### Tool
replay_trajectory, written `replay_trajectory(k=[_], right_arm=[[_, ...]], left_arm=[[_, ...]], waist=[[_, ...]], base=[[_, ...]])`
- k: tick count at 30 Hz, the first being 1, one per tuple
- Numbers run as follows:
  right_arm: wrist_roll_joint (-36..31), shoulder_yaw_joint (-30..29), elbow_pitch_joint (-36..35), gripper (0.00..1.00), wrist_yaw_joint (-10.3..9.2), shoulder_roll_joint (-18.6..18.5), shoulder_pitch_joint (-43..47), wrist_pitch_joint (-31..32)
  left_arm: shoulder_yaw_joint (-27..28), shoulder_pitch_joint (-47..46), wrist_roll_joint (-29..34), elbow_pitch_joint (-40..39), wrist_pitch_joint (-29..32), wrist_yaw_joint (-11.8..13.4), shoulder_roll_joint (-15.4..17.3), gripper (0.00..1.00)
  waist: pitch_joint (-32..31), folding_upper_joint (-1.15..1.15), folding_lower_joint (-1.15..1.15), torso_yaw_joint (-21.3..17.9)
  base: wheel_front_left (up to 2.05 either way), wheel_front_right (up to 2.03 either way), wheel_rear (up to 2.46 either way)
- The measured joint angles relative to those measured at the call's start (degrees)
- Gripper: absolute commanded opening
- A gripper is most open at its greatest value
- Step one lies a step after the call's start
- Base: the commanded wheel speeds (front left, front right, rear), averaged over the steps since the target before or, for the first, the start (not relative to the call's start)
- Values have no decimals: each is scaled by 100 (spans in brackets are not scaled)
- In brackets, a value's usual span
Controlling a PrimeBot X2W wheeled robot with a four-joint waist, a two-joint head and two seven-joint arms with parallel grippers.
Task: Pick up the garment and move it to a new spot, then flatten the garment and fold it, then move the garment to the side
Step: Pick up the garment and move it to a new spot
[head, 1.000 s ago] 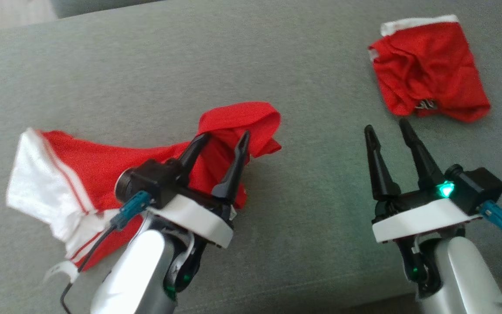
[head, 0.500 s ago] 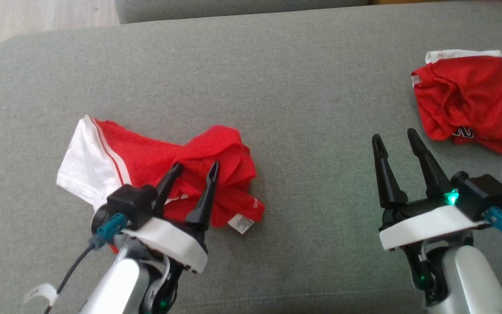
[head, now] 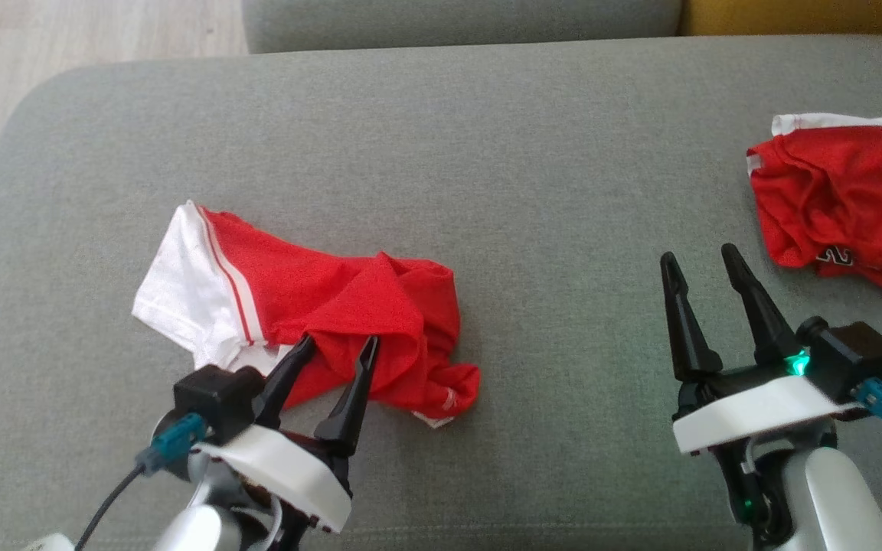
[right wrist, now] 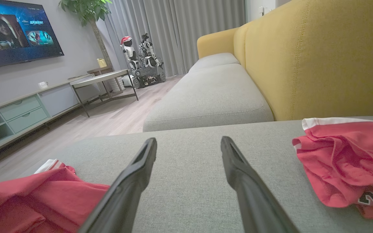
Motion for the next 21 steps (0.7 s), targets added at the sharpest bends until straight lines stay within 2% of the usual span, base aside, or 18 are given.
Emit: replay_trajectory(k=[6, 16, 21], right_arm=[[0, -48, -14, 100, 0, 1, 2, 41], [0, -107, -66, 100, 0, 1, 8, 90], [0, -108, -78, 100, 0, 1, 14, 90]], left_arm=[[91, 201, -7, -326, 101, 119, 122, 100], [565, 221, 174, -515, 99, 541, 521, 100], [703, 223, 178, -560, 48, 650, 535, 100]], waist=[[-83, 0, 0, 124], [-205, 0, 0, 222], [-228, 0, 0, 203]], base=[[0, 0, 0], [0, 0, 0], [0, 0, 0]])
